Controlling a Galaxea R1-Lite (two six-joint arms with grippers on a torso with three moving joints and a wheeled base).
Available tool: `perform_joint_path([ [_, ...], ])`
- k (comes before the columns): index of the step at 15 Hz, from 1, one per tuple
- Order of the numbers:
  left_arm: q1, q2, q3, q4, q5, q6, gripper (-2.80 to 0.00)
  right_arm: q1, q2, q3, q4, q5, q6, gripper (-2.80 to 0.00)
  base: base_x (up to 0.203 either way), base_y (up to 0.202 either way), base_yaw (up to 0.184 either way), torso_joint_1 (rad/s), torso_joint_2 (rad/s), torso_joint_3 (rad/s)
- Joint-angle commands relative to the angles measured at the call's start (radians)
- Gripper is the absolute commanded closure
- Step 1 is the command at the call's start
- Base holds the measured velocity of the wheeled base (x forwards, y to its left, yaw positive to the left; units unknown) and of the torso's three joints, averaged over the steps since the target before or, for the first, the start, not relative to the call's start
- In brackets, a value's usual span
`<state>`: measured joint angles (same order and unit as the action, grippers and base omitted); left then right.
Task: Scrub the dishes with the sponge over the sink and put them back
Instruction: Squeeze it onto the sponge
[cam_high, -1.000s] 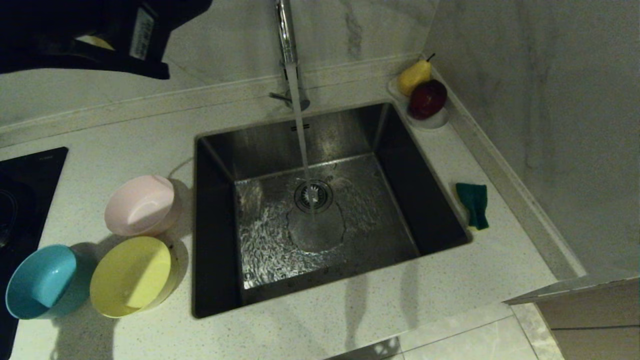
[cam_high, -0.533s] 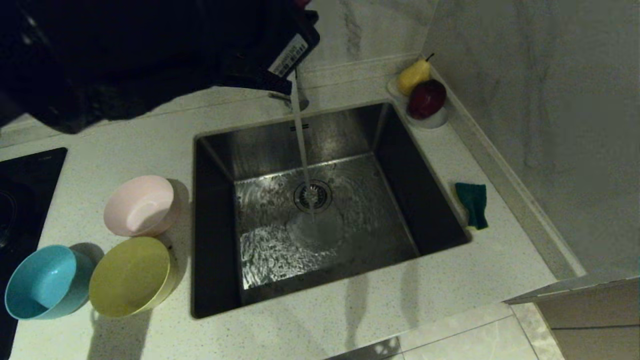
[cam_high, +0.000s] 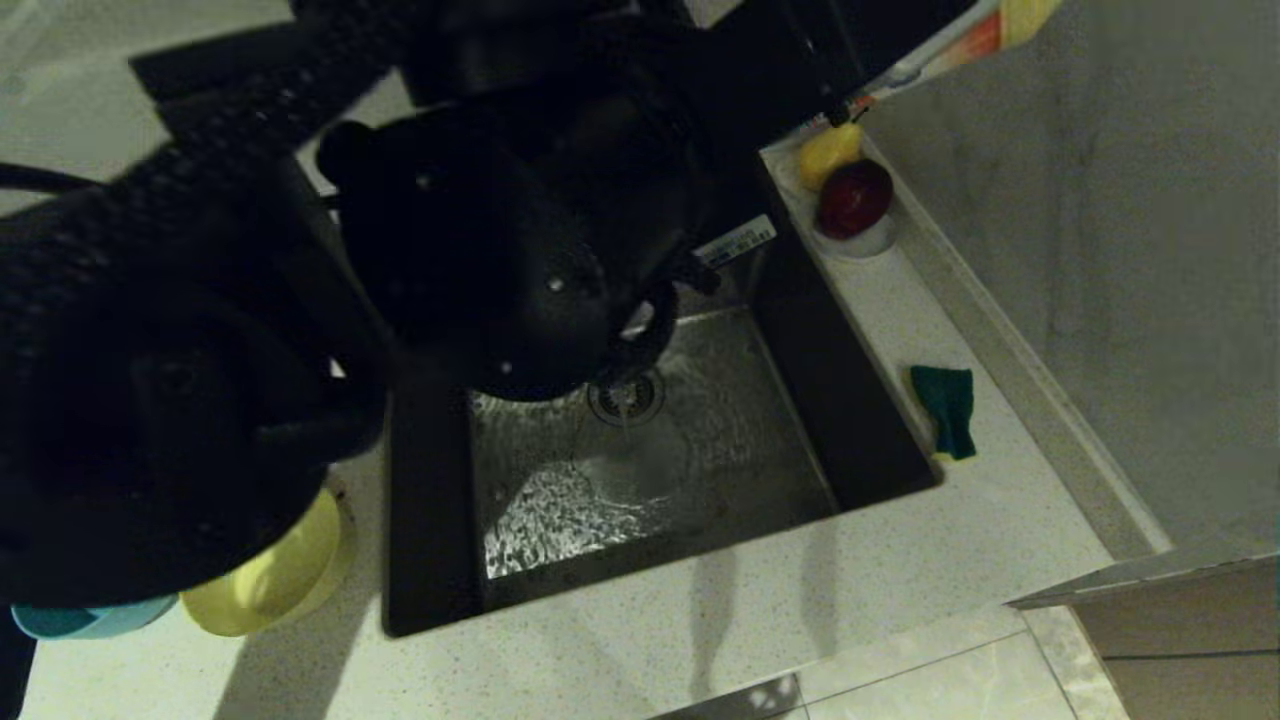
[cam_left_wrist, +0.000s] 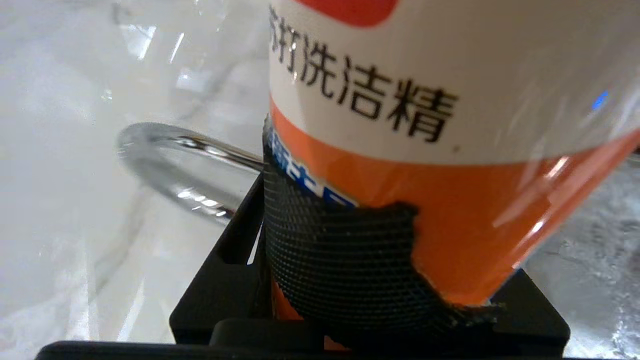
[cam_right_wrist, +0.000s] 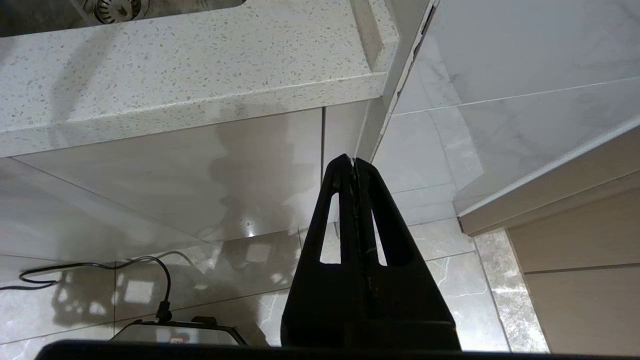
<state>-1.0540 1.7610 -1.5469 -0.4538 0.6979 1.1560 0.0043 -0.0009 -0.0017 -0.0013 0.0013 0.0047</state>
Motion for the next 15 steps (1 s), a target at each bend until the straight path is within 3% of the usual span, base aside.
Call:
perform_joint_path([
  [1,-0.016,0.075,-0.003,-0.019,0.024,0.005,0.0,0.0,-0.001,0.0,0.0,0.0,0.0,0.0,0.0,0.0,0.0,0.0,0.0,0.0],
  [15,-0.015,0.338,-0.048,-0.026,0.142,0.017,0.0,0.0,-0.001,0.0,0.0,0.0,0.0,0.0,0.0,0.0,0.0,0.0,0.0,0.0],
])
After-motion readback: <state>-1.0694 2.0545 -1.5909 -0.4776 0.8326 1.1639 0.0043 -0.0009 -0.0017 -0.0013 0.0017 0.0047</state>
